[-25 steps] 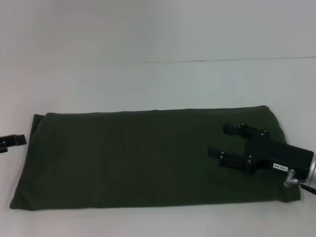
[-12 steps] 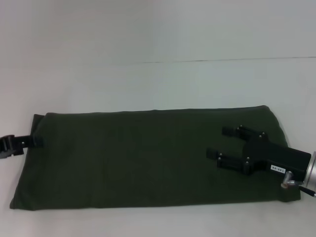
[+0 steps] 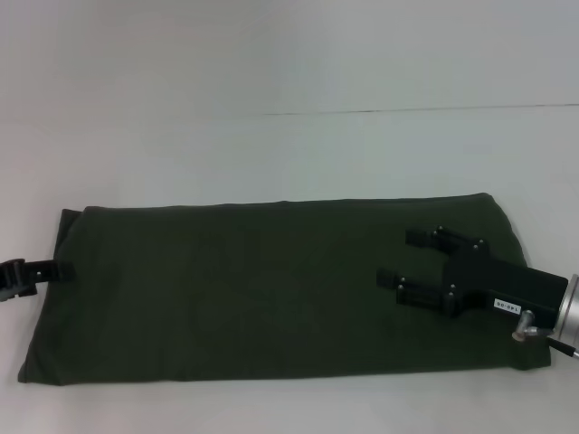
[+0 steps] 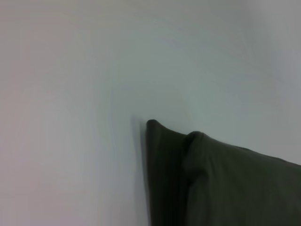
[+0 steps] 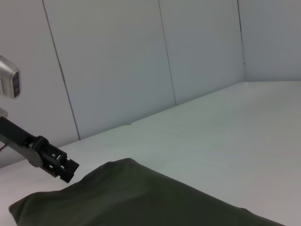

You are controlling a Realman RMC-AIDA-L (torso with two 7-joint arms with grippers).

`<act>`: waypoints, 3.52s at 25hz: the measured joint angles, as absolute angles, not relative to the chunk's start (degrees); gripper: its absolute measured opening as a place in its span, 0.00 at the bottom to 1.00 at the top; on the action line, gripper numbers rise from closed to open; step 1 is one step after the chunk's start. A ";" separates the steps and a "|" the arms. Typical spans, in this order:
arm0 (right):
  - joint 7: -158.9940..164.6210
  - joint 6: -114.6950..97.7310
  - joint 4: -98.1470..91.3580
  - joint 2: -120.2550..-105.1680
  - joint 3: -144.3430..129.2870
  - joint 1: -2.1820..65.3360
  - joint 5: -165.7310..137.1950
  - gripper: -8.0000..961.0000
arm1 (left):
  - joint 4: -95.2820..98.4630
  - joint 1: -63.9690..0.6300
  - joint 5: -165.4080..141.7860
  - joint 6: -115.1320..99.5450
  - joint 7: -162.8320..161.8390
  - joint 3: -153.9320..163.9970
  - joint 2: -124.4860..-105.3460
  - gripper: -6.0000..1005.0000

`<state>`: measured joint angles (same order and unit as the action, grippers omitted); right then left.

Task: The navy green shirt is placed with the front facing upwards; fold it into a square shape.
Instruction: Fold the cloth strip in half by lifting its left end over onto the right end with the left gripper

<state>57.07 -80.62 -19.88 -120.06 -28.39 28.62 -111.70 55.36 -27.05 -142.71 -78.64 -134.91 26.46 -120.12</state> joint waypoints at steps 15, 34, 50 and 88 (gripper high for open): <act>57.52 -79.81 -19.86 -120.06 -28.38 29.11 -111.71 0.92 | 53.60 -27.78 -144.41 -76.66 -134.81 27.08 -120.12 0.76; 57.66 -79.72 -19.78 -120.06 -28.38 29.27 -111.71 0.92 | 53.26 -27.83 -145.28 -75.75 -134.48 27.07 -120.12 0.76; 57.66 -79.62 -19.51 -120.06 -28.39 29.27 -111.71 0.92 | 50.91 -28.74 -144.95 -75.57 -134.38 28.56 -120.14 0.76; 57.74 -79.49 -19.24 -119.96 -28.30 29.06 -111.71 0.92 | 50.93 -30.58 -143.52 -77.75 -132.78 30.06 -120.76 0.11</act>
